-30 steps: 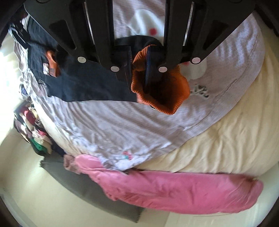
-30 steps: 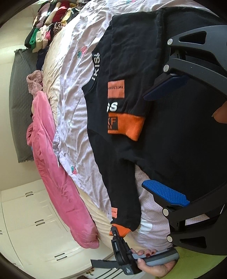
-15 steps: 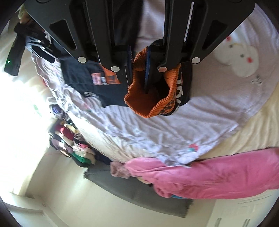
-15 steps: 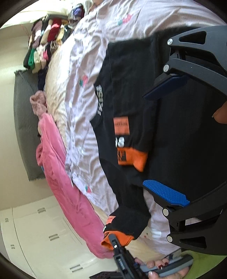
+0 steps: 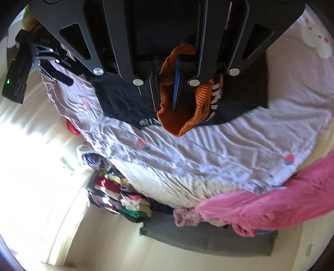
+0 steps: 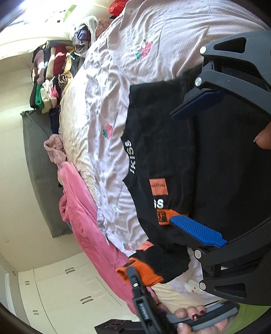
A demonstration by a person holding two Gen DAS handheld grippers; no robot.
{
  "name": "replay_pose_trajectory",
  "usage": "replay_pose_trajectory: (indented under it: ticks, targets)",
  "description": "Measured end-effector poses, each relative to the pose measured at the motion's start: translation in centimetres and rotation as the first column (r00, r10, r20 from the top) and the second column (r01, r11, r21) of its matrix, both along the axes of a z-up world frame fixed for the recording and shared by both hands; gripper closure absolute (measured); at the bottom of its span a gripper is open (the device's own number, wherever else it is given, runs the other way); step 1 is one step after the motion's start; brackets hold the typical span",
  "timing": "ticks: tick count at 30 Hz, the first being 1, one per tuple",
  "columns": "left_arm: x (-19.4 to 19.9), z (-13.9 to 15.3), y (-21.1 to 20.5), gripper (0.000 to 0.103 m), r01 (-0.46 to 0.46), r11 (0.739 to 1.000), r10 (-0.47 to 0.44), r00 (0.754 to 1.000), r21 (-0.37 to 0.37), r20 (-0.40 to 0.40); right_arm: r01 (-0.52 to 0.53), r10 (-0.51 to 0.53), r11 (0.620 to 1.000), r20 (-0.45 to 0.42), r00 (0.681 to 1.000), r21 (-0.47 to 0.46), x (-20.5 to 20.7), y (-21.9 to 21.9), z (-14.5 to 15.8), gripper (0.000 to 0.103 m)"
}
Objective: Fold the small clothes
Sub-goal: 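Carry the sleeve across the shirt body with the left tool and release, then grasp an orange cuff with the right tool and lift it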
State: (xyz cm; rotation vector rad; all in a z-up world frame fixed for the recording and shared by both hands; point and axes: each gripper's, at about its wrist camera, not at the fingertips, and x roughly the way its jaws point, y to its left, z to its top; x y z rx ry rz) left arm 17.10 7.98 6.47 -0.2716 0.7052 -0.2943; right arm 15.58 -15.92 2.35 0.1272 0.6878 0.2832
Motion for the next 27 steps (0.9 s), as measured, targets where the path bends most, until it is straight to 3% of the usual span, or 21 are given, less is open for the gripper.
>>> replay_pose_trajectory:
  ticks: [6, 9, 14, 19, 22, 25, 27]
  targets:
    - [1.0, -2.9, -1.7, 0.098, 0.069, 0.997, -0.071, 0.995, -0.039, -0.065, 0.016, -0.016, 1.0, -0.028, 0.999, -0.005, 0.4, -0.4, -1.1, 0.011]
    - [1.2, -3.6, -2.2, 0.092, 0.113, 0.991, -0.118, 0.99, -0.064, -0.073, 0.009, -0.009, 1.0, -0.041, 0.999, -0.014, 0.7, -0.1, -1.7, 0.011]
    - [0.9, -3.6, -1.4, 0.071, 0.078, 0.996, -0.081, 0.994, -0.043, -0.071, -0.025, 0.024, 0.999, -0.064, 0.998, -0.021, 1.0, 1.1, -2.7, 0.011]
    - [1.0, -3.6, 0.1, 0.046, -0.008, 0.997, 0.013, 0.998, 0.076, -0.067, -0.093, 0.089, 0.995, -0.09, 0.992, -0.047, 1.2, 3.8, -3.9, 0.011]
    - [1.2, -4.0, 0.8, 0.036, -0.047, 0.989, 0.057, 0.996, 0.141, -0.072, -0.135, 0.128, 0.989, -0.106, 0.986, -0.057, 1.5, 5.6, -4.8, 0.011]
    - [1.3, -4.1, 1.6, 0.024, -0.065, 0.987, 0.077, 0.994, 0.15, -0.073, -0.17, 0.161, 0.983, -0.122, 0.979, -0.071, 2.0, 7.3, -5.7, 0.011]
    - [1.4, -4.1, 2.0, 0.022, -0.076, 0.984, 0.088, 0.994, 0.158, -0.07, -0.196, 0.185, 0.977, -0.137, 0.973, -0.078, 2.4, 8.5, -6.3, 0.011]
